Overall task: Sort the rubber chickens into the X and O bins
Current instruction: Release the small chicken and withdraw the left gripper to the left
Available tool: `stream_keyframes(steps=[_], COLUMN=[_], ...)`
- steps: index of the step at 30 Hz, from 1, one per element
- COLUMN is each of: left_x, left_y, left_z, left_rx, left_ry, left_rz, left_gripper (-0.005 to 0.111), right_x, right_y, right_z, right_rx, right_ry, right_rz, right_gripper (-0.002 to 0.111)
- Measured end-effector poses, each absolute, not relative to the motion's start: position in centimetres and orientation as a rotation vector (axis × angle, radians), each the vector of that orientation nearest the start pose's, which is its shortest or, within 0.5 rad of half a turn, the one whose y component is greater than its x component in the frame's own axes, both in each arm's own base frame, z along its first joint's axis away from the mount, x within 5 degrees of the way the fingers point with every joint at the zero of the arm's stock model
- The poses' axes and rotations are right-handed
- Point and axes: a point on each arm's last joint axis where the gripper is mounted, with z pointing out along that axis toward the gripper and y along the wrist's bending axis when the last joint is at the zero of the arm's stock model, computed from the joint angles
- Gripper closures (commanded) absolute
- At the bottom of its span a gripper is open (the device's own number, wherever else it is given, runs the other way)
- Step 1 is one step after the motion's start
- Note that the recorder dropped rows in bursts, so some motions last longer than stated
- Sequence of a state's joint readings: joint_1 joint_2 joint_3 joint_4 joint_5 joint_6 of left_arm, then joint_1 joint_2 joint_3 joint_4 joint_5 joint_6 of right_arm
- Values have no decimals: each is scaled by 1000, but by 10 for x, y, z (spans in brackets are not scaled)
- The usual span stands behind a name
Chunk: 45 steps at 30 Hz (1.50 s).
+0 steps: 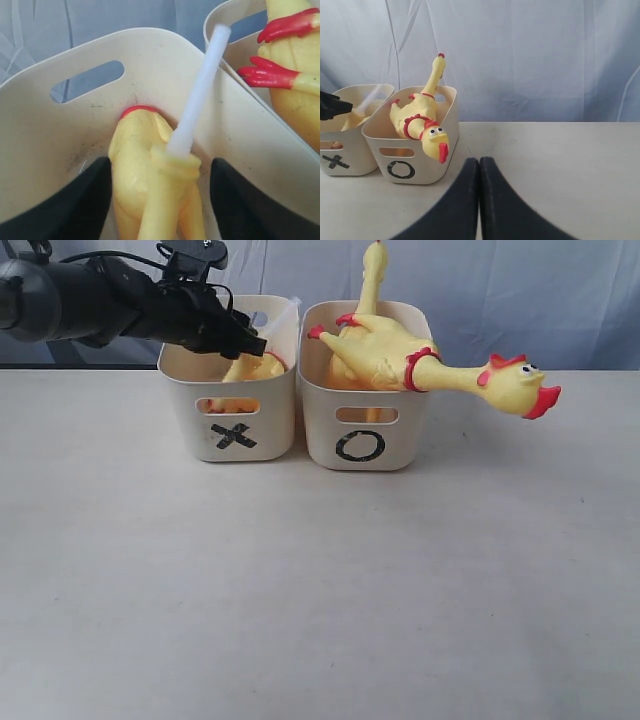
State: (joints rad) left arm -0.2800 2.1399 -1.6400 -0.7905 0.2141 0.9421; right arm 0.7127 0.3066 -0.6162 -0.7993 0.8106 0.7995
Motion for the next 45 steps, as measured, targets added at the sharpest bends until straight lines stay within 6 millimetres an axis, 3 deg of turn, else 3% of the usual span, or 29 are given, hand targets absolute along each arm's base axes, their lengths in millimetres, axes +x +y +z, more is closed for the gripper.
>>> stream_keyframes(steps=[9, 12, 15, 19, 21, 28, 35, 39, 45], left_x=[476, 474, 469, 460, 454, 437, 427, 415, 388], left_y=[-151, -150, -149, -147, -147, -144, -114, -100, -88], left_z=[212, 224, 245, 271, 282, 296, 303, 322, 332], left_rx=[562, 565, 571, 619, 669, 779, 697, 660, 644], left_ry=[2059, 2035, 1992, 1943, 1932, 2000, 2188, 2219, 2231], left_rz=[-224, -217, -208, -187, -181, -175, -54, -24, -8], left_gripper=[49, 53, 67, 97, 107, 107, 107, 107, 107], right_x=[62, 62, 62, 62, 62, 62, 62, 61, 60], right_y=[-9, -9, -9, -9, -9, -9, -9, -9, -10], right_z=[344, 344, 344, 344, 344, 344, 345, 343, 335], right_rx=[-85, -85, -86, -86, -86, -87, -88, -78, -35], right_ry=[1771, 1771, 1769, 1769, 1769, 1768, 1766, 1787, 1876], right_rz=[155, 155, 157, 157, 157, 158, 159, 167, 185], right_gripper=[108, 108, 108, 108, 108, 108, 108, 108, 108])
